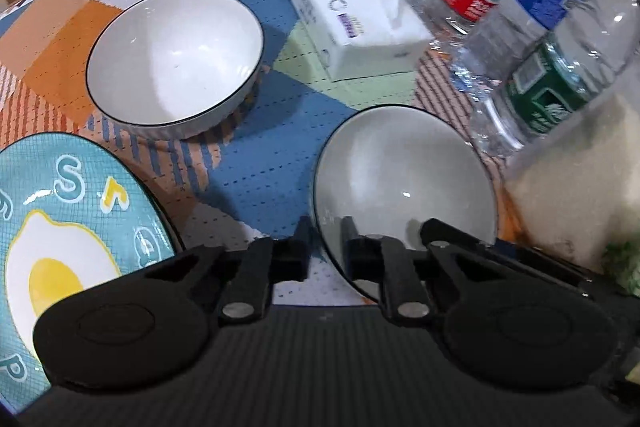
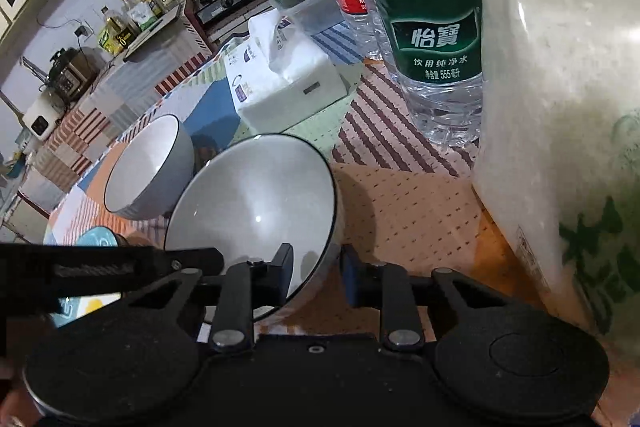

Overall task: Organize plates and bowls
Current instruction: 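Grasp the second bowl rim with the right gripper and lift, then lower the second bowl into the first bowl and open the right gripper, then move the right gripper to the rim of the third white bowl, then grasp the third bowl rim with the right gripper and lift, then lower the third bowl into the bowl stack and open the right gripper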

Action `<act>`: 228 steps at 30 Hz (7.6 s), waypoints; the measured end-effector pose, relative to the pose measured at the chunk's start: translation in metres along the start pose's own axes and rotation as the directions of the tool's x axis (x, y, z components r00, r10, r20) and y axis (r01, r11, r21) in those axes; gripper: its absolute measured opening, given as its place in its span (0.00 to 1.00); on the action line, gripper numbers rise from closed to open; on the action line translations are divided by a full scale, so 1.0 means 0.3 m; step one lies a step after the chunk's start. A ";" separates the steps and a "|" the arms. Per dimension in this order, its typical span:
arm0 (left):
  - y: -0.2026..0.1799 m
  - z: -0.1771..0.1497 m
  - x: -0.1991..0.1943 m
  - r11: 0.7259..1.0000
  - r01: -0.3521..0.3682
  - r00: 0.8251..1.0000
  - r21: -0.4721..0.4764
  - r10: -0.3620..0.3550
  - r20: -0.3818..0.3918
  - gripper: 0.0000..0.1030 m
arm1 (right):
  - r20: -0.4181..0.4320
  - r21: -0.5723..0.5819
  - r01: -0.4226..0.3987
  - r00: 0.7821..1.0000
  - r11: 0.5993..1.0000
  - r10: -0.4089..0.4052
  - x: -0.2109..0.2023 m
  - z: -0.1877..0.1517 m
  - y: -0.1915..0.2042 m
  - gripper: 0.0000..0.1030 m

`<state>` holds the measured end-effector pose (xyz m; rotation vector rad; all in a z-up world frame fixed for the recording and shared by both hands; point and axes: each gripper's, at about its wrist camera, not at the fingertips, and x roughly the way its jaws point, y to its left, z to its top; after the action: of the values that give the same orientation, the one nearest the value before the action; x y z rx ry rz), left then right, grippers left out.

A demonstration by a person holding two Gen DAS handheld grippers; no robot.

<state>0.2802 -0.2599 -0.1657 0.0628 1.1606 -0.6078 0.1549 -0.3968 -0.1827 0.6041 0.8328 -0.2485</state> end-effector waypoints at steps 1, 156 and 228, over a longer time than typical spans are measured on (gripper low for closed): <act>-0.002 -0.005 -0.003 1.000 -0.002 1.000 0.001 0.002 0.005 0.11 | 0.001 -0.009 0.005 1.000 1.000 -0.005 0.004 0.001 0.003 0.26; 0.426 0.168 -0.110 0.982 -0.005 0.985 -0.189 0.038 0.170 0.09 | -0.157 -0.122 0.023 0.987 0.992 -0.042 0.361 0.241 0.412 0.14; 0.358 -0.650 -0.606 0.992 -0.068 0.985 -0.109 0.049 -0.168 0.11 | -0.030 -0.515 -0.012 1.000 0.857 -0.004 -0.427 -0.559 0.570 0.17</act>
<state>0.1212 -0.0255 -0.1162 0.0503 1.3479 -0.4894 0.0414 -0.1630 -0.1041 0.1020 0.8825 -0.0033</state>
